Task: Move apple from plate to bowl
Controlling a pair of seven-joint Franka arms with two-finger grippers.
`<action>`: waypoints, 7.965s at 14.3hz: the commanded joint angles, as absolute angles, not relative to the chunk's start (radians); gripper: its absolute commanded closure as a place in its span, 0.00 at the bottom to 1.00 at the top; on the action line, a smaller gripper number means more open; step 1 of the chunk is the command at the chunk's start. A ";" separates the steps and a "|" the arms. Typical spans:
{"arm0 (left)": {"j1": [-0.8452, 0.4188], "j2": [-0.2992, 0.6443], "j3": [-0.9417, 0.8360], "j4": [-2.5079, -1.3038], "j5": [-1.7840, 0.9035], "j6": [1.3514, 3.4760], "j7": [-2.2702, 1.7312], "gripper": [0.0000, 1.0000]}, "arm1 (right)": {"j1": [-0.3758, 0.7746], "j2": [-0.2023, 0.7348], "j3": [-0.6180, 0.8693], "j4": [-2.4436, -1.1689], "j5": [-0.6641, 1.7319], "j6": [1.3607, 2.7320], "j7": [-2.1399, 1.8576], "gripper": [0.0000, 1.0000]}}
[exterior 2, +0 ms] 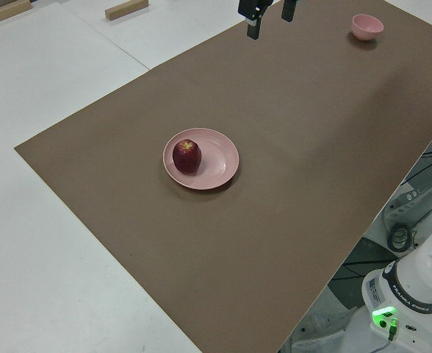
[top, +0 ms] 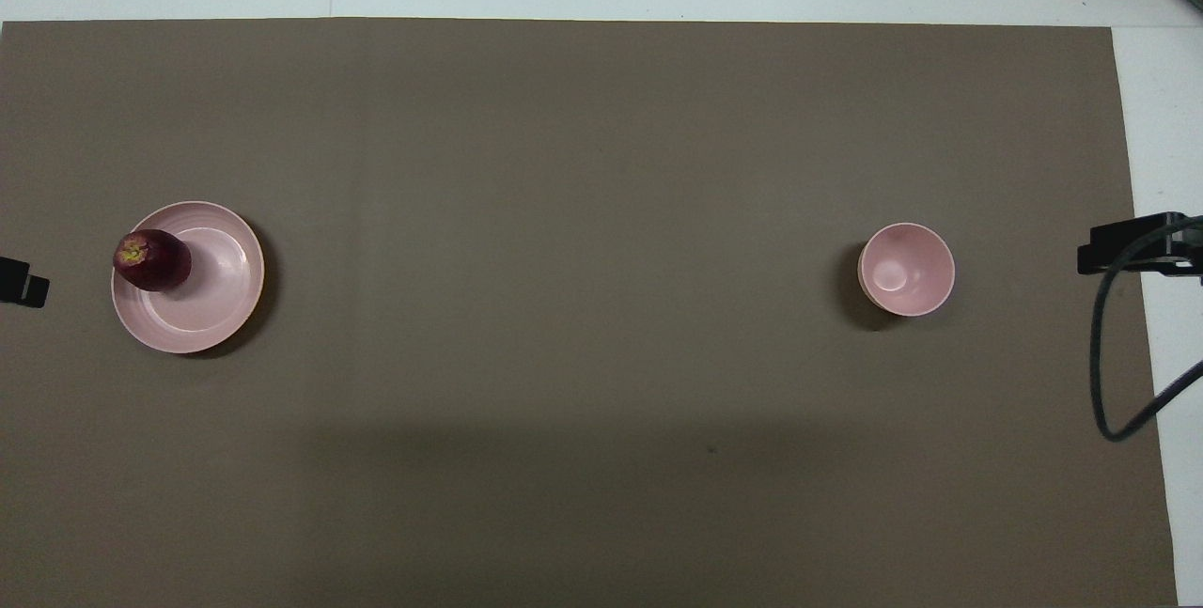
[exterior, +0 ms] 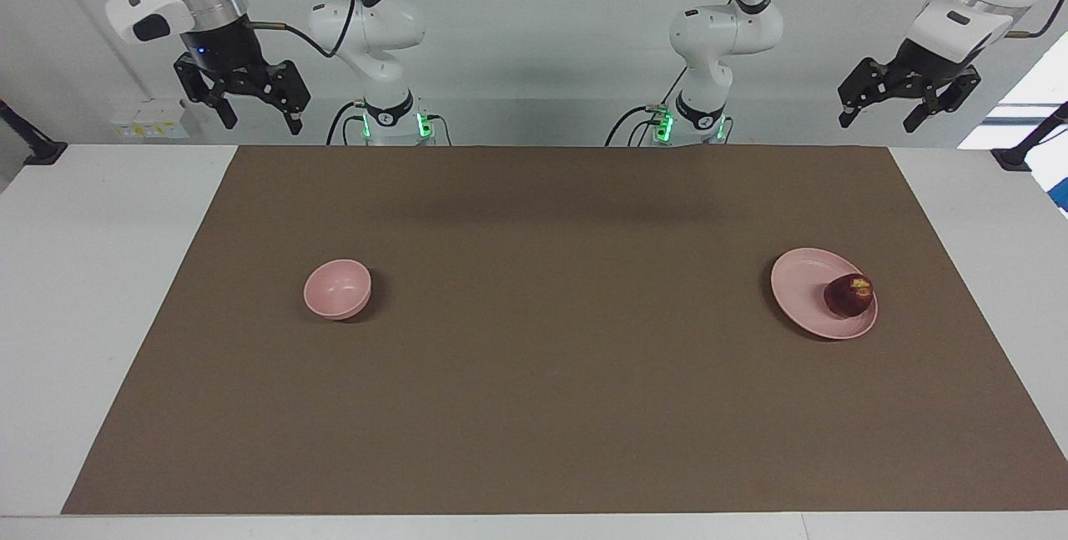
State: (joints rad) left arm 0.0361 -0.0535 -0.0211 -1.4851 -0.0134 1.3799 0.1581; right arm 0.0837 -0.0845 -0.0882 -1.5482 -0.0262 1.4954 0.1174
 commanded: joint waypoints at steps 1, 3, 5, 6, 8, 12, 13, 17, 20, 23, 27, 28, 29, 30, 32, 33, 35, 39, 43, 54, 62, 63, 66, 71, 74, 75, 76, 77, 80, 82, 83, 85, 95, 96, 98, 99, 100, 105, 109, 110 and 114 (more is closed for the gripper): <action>0.048 -0.064 -0.034 -1.480 0.000 1.370 0.155 0.00 | 0.072 -0.081 -0.086 -1.540 -0.029 1.483 0.086 0.00; 0.044 -0.064 -0.034 -1.479 0.000 1.376 0.150 0.00 | 0.072 -0.081 -0.086 -1.540 -0.028 1.483 0.086 0.00; 0.043 -0.063 -0.037 -1.479 -0.002 1.377 0.149 0.00 | 0.072 -0.081 -0.086 -1.540 -0.029 1.483 0.086 0.00; 0.041 -0.064 -0.040 -1.479 -0.008 1.378 0.147 0.00 | 0.072 -0.081 -0.086 -1.540 -0.029 1.483 0.086 0.00; 0.026 -0.064 -0.048 -1.479 -0.011 1.376 0.149 0.00 | 0.072 -0.081 -0.087 -1.540 -0.029 1.483 0.086 0.00; 0.028 -0.064 -0.048 -1.479 -0.011 1.379 0.144 0.00 | 0.072 -0.081 -0.086 -1.540 -0.028 1.483 0.086 0.00; 0.028 -0.064 -0.048 -1.479 -0.011 1.387 0.144 0.00 | 0.072 -0.081 -0.086 -1.540 -0.029 1.483 0.086 0.00; 0.028 -0.064 -0.048 -1.482 -0.012 1.400 0.147 0.00 | 0.072 -0.081 -0.086 -1.540 -0.029 1.483 0.086 0.00; 0.028 -0.064 -0.048 -1.485 -0.014 1.440 0.158 0.00 | 0.072 -0.083 -0.086 -1.540 -0.028 1.483 0.086 0.00; 0.026 -0.064 -0.049 -1.486 -0.014 1.440 0.160 0.00 | 0.072 -0.083 -0.086 -1.540 -0.029 1.483 0.086 0.00; 0.028 -0.064 -0.049 -1.489 -0.015 1.440 0.161 0.00 | 0.072 -0.083 -0.087 -1.540 -0.028 1.483 0.086 0.00; 0.028 -0.066 -0.048 -1.491 -0.015 1.440 0.161 0.00 | 0.072 -0.083 -0.087 -1.540 -0.028 1.483 0.086 0.00; 0.028 -0.066 -0.048 -1.497 -0.014 1.440 0.161 0.00 | 0.072 -0.083 -0.087 -1.540 -0.028 1.483 0.086 0.00; 0.028 -0.071 -0.048 -1.497 -0.014 1.440 0.161 0.00 | 0.072 -0.083 -0.087 -1.540 -0.028 1.483 0.086 0.00; 0.028 -0.074 -0.048 -1.503 -0.015 1.440 0.161 0.00 | 0.072 -0.083 -0.087 -1.542 -0.029 1.483 0.086 0.00; 0.028 -0.074 -0.048 -1.503 -0.014 1.440 0.161 0.00 | 0.072 -0.083 -0.087 -1.542 -0.028 1.483 0.086 0.00; 0.028 -0.075 -0.048 -1.508 -0.015 1.442 0.161 0.00 | 0.072 -0.083 -0.087 -1.542 -0.029 1.483 0.086 0.00; 0.043 -0.087 -0.041 -1.568 -0.015 1.485 0.208 0.00 | 0.072 -0.083 -0.087 -1.542 -0.029 1.483 0.086 0.00; 0.081 -0.089 -0.032 -1.715 -0.015 1.613 0.271 0.00 | 0.072 -0.083 -0.087 -1.542 -0.029 1.482 0.086 0.00; 0.187 -0.005 -0.031 -2.028 -0.015 2.100 0.495 0.00 | 0.072 -0.083 -0.087 -1.542 -0.029 1.476 0.084 0.00; 0.210 0.138 -0.032 -2.031 -0.015 2.279 0.492 0.00 | 0.072 -0.083 -0.087 -1.542 -0.029 1.476 0.084 0.00; 0.212 0.149 -0.032 -2.042 -0.015 2.304 0.492 0.00 | 0.072 -0.083 -0.087 -1.542 -0.028 1.476 0.084 0.00; 0.215 0.164 -0.031 -2.083 -0.015 2.382 0.489 0.00 | 0.072 -0.083 -0.087 -1.542 -0.028 1.476 0.084 0.00; 0.209 0.163 -0.032 -2.106 -0.015 2.408 0.488 0.00 | 0.072 -0.083 -0.087 -1.542 -0.029 1.476 0.084 0.00; 0.204 0.181 -0.032 -2.102 -0.015 2.462 0.483 0.00 | 0.072 -0.084 -0.087 -1.545 -0.028 1.476 0.084 0.00; 0.206 0.183 -0.032 -2.099 -0.015 2.464 0.485 0.00 | 0.072 -0.084 -0.087 -1.545 -0.028 1.476 0.084 0.00; 0.207 0.183 -0.031 -2.098 -0.015 2.464 0.485 0.00 | 0.072 -0.084 -0.087 -1.545 -0.028 1.476 0.084 0.00; 0.207 0.183 -0.031 -2.098 -0.015 2.464 0.486 0.00 | 0.072 -0.084 -0.087 -1.545 -0.028 1.476 0.084 0.00; 0.209 0.183 -0.031 -2.098 -0.015 2.467 0.488 0.19 | 0.072 -0.084 -0.087 -1.545 -0.029 1.476 0.084 0.00; 0.209 0.183 -0.031 -2.098 -0.015 2.458 0.482 0.47 | 0.072 -0.084 -0.087 -1.545 -0.028 1.476 0.084 0.00; 0.209 0.181 -0.032 -2.098 -0.015 2.451 0.483 0.64 | 0.072 -0.084 -0.087 -1.545 -0.029 1.476 0.084 0.00; 0.201 0.181 -0.032 -2.094 -0.015 2.450 0.485 0.93 | 0.072 -0.084 -0.087 -1.545 -0.029 1.476 0.084 0.00; 0.049 -0.095 -0.045 -2.082 -0.073 2.113 0.269 1.00 | 0.077 -0.084 -0.087 -1.543 -0.028 1.479 0.094 0.00; 0.025 -0.107 -0.044 -2.079 -0.125 2.083 0.238 1.00 | 0.078 -0.084 -0.086 -1.543 -0.026 1.482 0.094 0.00; -0.046 -0.124 -0.046 -2.059 -0.199 2.033 0.163 1.00 | 0.083 -0.083 -0.086 -1.543 -0.025 1.483 0.095 0.00; -0.081 -0.127 -0.046 -2.046 -0.212 2.014 0.122 1.00 | 0.081 -0.086 -0.086 -1.551 -0.012 1.482 0.100 0.00; -0.118 -0.129 -0.048 -2.037 -0.233 2.010 0.071 1.00 | 0.081 -0.097 -0.086 -1.572 0.012 1.483 0.107 0.00; -0.258 -0.129 -0.048 -2.022 -0.515 2.016 -0.077 1.00 | 0.090 -0.087 -0.083 -1.640 0.145 1.564 0.289 0.00; -0.273 -0.133 -0.089 -2.022 -0.733 2.049 -0.112 1.00 | 0.155 -0.035 -0.077 -1.652 0.259 1.637 0.512 0.00; -0.275 -0.135 -0.092 -2.023 -0.791 2.054 -0.112 1.00 | 0.170 -0.016 -0.077 -1.652 0.291 1.661 0.540 0.00; -0.276 -0.141 -0.155 -2.031 -0.926 2.163 -0.126 1.00 | 0.247 0.054 -0.077 -1.651 0.366 1.773 0.687 0.00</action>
State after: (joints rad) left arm -0.2593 -0.1273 -0.1356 -2.0256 -0.8744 2.0940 -0.0955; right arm 0.2264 0.0277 -0.0753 -1.6496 0.3019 1.7279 0.6152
